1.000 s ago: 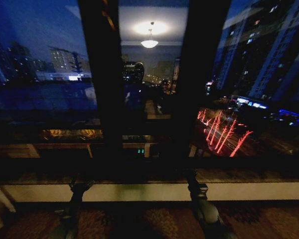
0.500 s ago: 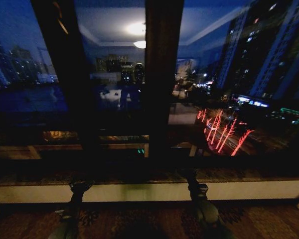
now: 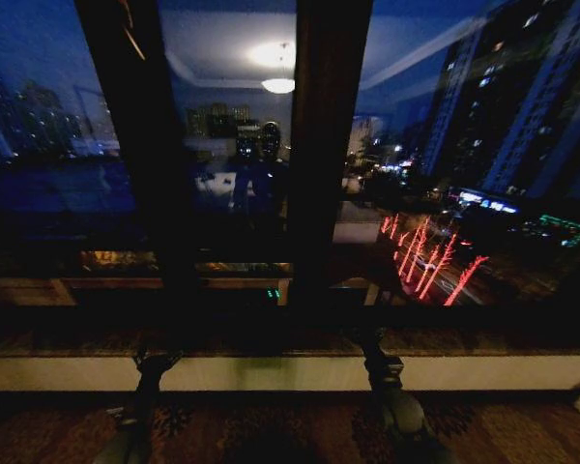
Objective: Open the curtains by pulling them apart, changing their state from closed to fully open.
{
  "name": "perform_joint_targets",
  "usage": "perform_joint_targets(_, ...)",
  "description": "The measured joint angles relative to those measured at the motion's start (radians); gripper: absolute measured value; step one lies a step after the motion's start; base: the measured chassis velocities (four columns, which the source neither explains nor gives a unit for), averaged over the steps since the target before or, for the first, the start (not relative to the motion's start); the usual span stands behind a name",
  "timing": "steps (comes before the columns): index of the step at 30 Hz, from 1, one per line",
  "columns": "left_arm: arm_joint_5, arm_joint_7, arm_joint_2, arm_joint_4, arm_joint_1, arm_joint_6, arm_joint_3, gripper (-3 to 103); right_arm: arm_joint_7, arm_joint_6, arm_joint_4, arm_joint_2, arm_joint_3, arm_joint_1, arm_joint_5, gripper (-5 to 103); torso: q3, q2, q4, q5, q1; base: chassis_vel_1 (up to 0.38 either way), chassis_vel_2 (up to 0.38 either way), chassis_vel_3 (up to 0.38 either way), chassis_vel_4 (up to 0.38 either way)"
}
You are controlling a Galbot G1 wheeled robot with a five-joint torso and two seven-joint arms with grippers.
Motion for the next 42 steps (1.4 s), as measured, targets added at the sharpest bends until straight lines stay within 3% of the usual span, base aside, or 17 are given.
perform_joint_targets(25, 0.000, 0.001, 0.000, 0.000, 0.000, 0.000, 0.000, 100, 0.000, 0.000, 0.000, 0.000, 0.000, 0.000, 0.000, 100, 0.000, 0.000, 0.0000, 0.0000, 0.000, 0.012, -0.057, -0.011, 0.064)
perform_joint_targets(42, 0.000, 0.001, 0.000, 0.000, 0.000, 0.000, 0.000, 100, 0.000, 0.000, 0.000, 0.000, 0.000, 0.000, 0.000, 100, 0.000, 0.000, 0.0001, 0.0001, 0.000, 0.280, -0.280, -0.275, 0.288)
